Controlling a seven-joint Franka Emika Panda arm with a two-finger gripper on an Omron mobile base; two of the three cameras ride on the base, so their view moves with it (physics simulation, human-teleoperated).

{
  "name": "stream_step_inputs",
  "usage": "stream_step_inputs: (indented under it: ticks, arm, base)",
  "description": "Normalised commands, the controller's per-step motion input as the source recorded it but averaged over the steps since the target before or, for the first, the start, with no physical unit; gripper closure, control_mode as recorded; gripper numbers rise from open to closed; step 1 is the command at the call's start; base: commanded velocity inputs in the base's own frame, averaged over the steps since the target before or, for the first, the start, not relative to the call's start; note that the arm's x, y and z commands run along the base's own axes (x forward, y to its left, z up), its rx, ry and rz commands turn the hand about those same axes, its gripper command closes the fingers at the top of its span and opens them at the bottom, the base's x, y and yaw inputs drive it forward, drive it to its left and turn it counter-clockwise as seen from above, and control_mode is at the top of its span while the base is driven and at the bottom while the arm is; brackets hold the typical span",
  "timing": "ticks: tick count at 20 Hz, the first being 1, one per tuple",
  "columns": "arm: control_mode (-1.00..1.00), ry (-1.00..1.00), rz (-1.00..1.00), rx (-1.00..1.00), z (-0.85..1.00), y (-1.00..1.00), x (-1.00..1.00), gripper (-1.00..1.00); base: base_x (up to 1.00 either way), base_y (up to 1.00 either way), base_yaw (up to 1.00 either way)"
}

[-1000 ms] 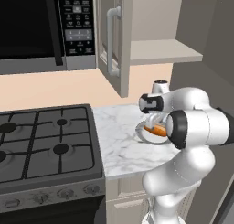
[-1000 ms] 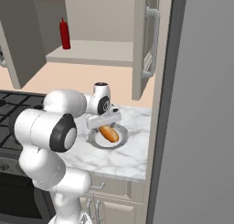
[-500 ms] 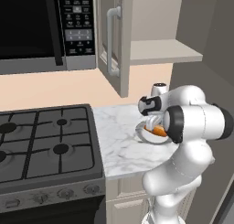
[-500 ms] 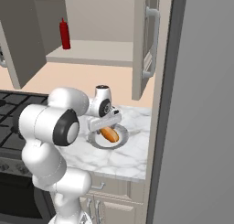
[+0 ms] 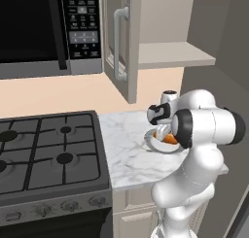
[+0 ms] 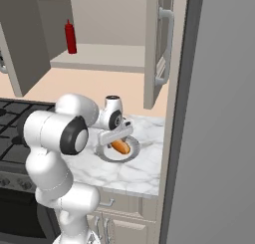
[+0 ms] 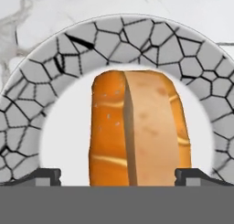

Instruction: Move the hot dog bun to the plate on the dining table and place the condiment next to that plate. Then navigate to the fridge and take the sausage and place it on the plate as well.

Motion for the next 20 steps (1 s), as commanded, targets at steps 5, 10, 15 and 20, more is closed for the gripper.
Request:
stream_step_inputs:
  ticks: [5, 10, 15, 20]
  arm:
    - [-1.0, 0.0, 0.04, 0.0, -0.27, -0.02, 0.0, 1.0]
    - [-1.0, -0.06, 0.03, 0.0, -0.11, 0.0, -0.02, 1.0]
    - [-1.0, -0.21, 0.0, -0.03, 0.24, 0.0, -0.47, 1.0]
    - [-1.0, -0.11, 0.0, 0.0, 0.43, 0.0, -0.66, 1.0]
  base:
    - [0.0, 0.0, 0.0]
    - [0.0, 0.0, 0.0]
    - [0.0, 0.0, 0.0]
    - [0.0, 0.0, 0.0]
